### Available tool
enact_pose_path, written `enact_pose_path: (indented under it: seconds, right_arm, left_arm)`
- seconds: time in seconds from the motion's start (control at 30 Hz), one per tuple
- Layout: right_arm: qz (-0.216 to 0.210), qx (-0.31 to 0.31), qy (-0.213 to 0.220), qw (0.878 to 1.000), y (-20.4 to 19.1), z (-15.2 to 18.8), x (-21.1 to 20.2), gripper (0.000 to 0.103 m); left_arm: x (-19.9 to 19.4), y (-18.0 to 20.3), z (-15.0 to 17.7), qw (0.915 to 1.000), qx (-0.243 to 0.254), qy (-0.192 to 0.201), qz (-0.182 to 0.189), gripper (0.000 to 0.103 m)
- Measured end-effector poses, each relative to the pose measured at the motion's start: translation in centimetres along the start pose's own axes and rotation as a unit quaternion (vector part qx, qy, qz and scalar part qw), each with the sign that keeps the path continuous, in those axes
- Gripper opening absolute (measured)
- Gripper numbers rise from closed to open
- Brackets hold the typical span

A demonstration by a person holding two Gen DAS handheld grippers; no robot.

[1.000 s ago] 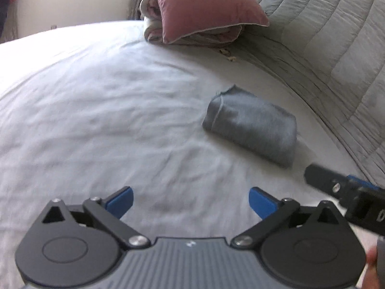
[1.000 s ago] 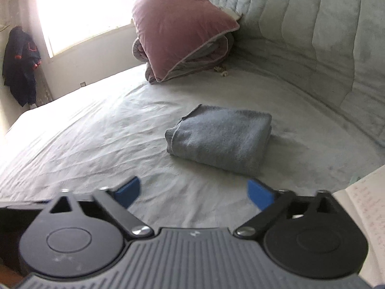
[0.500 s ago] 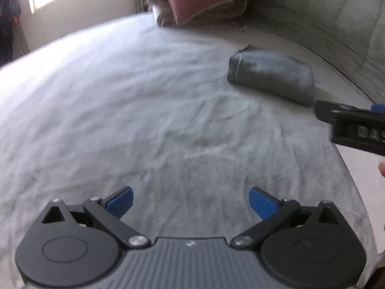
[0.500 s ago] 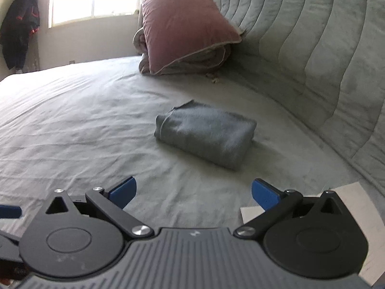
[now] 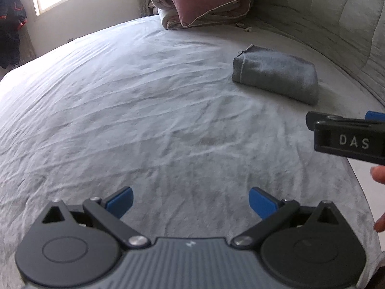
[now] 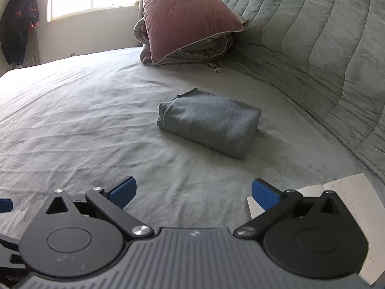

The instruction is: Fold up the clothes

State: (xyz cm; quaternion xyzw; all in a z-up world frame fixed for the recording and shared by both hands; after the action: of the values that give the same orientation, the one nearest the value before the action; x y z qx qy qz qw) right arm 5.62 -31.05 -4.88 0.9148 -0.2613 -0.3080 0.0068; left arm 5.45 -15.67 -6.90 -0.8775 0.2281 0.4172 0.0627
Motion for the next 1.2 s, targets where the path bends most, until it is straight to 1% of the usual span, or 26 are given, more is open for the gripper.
enact_pose_path:
  seconds: [0.17, 0.53, 0.93, 1.07, 1.2]
  right_arm:
    - [-0.004, 0.013, -0.009, 1.000, 0.17, 0.15, -0.03, 0.103]
    - [-0.006, 0.009, -0.016, 1.000, -0.02, 0.43, 0.05, 0.103]
    - [-0.001, 0.011, -0.017, 1.000, 0.26, 0.36, 0.22, 0.103]
    - [-0.001, 0.011, -0.018, 1.000, 0.30, 0.37, 0.31, 0.103]
    - [-0.001, 0.010, -0.018, 1.000, 0.28, 0.33, 0.33, 0.103]
  left_arm:
    - [-0.12, 0.12, -0.03, 1.0000, 0.005, -0.001, 0.001, 0.103]
    - [-0.18, 0.34, 0.00, 1.0000, 0.008, -0.001, -0.002, 0.103]
    - [0.04, 0.79, 0.20, 0.9999, 0.009, -0.003, 0.006, 0.103]
    - [-0.02, 0.90, 0.14, 0.9999, 0.006, 0.001, 0.015, 0.103]
    - [-0.11, 0.89, 0.07, 0.9999, 0.005, 0.004, 0.014, 0.103]
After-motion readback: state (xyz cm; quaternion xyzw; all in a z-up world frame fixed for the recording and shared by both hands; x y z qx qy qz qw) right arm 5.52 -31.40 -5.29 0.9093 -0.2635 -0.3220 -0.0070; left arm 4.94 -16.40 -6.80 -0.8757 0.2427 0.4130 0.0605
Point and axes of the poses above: each gripper's, at about its wrist camera, not at the fingertips, and x roughly the way its jaws point, y to its right, z to its underside, the point moved 10 cm from there along x, roughly the way its jaws point, and after that the axes turned 11 degrees about z, right-handed, at the moved point
